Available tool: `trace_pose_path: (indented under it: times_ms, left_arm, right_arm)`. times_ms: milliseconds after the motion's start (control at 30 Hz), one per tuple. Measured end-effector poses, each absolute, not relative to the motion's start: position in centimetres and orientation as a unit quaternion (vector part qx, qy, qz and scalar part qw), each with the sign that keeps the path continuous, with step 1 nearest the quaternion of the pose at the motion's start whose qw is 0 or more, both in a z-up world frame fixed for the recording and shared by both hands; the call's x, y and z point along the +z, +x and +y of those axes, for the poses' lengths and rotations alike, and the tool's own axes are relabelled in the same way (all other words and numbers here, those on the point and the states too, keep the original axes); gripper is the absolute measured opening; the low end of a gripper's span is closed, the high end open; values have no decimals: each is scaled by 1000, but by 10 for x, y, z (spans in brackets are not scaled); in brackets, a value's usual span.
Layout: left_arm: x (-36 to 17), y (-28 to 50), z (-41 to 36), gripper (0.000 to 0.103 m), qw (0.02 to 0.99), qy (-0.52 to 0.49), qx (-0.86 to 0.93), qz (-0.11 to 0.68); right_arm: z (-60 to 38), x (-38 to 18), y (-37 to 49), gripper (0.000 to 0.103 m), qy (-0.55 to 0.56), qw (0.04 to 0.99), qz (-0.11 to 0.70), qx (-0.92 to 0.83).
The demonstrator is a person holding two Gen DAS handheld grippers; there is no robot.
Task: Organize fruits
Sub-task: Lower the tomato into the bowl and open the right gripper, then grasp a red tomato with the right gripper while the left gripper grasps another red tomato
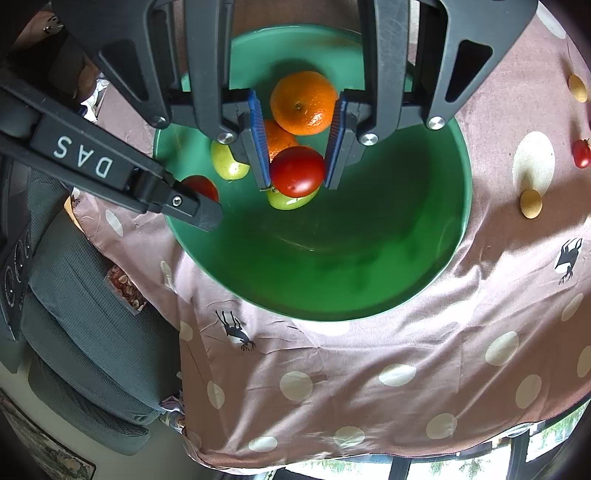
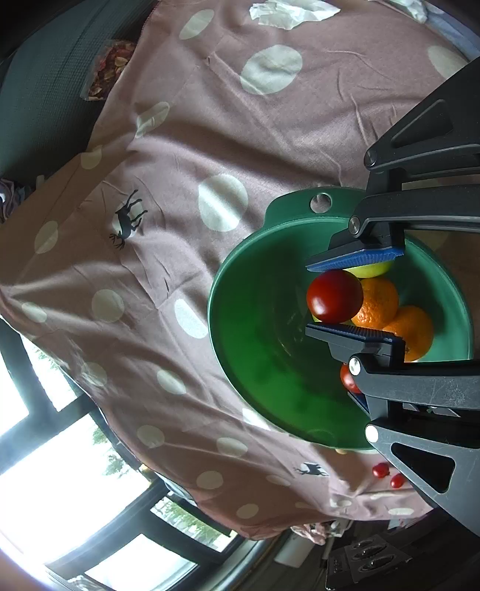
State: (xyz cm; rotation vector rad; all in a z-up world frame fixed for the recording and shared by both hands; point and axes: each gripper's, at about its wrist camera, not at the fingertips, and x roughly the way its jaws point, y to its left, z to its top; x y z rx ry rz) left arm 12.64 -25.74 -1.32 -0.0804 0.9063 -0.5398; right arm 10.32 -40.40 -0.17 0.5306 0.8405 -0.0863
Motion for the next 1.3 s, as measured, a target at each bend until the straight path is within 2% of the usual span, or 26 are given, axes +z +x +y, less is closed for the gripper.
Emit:
trace_pose_path:
  times_ms: [500,667,733,833,933,1167,1300]
  left_arm:
    - [-6,119,-245,30,867,-53,-260,423]
    - [10,107,-215,41,877,-71,-248,405]
    - [15,100,-197,43,882,-75,-237,400]
    - [20,89,-160,50,889,-87,-214,395]
    - [23,81,-116,57,899,-103,-170,390]
    - [13,69,-23,69,900,-148,-78,402]
    - [-2,66,11,70,898,-172,-44,402]
  right_arm:
    - [-401,1,104,30,250,882,396,-46]
    - [-391,5,105,41,245,886,392,-32]
    - [-384,8,105,42,239,889,389,-24]
    - [-373,13,105,44,232,894,384,-9]
    - [-356,19,105,61,226,899,374,17]
    - [-294,29,111,66,187,901,379,102]
    - [-252,26,120,69,158,891,398,154]
